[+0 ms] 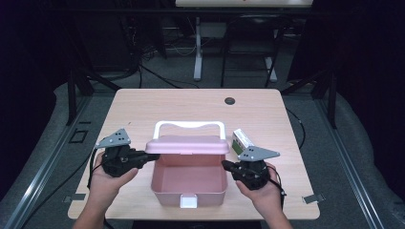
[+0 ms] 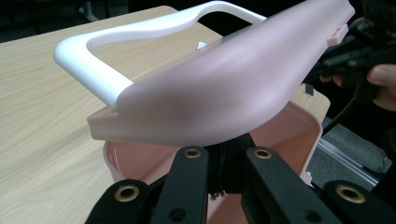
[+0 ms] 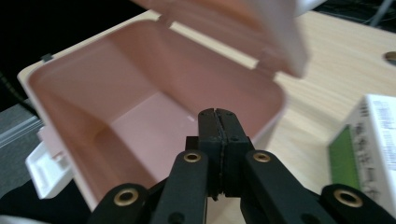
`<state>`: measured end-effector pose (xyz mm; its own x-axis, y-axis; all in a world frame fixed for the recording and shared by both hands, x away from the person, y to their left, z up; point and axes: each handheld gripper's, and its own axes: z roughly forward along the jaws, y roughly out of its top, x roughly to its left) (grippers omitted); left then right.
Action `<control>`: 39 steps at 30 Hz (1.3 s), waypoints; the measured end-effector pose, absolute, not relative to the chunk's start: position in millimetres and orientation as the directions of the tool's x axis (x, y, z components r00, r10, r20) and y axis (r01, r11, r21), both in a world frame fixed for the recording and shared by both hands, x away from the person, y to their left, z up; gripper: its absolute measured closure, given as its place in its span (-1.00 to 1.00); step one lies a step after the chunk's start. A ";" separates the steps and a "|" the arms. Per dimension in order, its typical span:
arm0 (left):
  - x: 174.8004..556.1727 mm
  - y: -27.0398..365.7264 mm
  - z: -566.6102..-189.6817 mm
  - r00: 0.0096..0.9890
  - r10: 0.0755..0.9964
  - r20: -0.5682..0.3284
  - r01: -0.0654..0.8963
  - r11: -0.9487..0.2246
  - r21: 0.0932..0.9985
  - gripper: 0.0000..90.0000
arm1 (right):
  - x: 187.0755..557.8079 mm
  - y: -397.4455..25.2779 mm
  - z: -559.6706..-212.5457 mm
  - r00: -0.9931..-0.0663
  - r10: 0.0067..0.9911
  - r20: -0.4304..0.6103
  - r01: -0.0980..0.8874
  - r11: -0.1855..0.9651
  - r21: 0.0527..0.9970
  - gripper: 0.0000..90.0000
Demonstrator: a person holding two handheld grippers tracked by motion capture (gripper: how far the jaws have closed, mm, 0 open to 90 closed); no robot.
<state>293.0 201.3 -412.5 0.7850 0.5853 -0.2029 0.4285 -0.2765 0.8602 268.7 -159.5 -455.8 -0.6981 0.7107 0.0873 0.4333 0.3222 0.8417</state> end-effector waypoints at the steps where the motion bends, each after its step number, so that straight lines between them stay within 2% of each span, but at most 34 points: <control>1: 292.9 201.3 -412.5 0.785 0.587 -0.200 0.427 -0.277 0.861 0.99 | 264.5 -153.8 -462.4 -0.713 0.696 0.089 0.438 0.344 0.830 0.99; 13: 294.6 200.1 -411.2 0.779 0.600 -0.183 0.419 -0.280 0.864 0.99 | 252.2 -140.7 -490.4 -0.753 0.647 0.124 0.465 0.387 0.796 0.99; 39: 314.3 199.5 -418.9 0.760 0.622 -0.190 0.426 -0.256 0.868 0.99 | 252.9 -131.6 -494.7 -0.766 0.628 0.139 0.471 0.400 0.786 0.99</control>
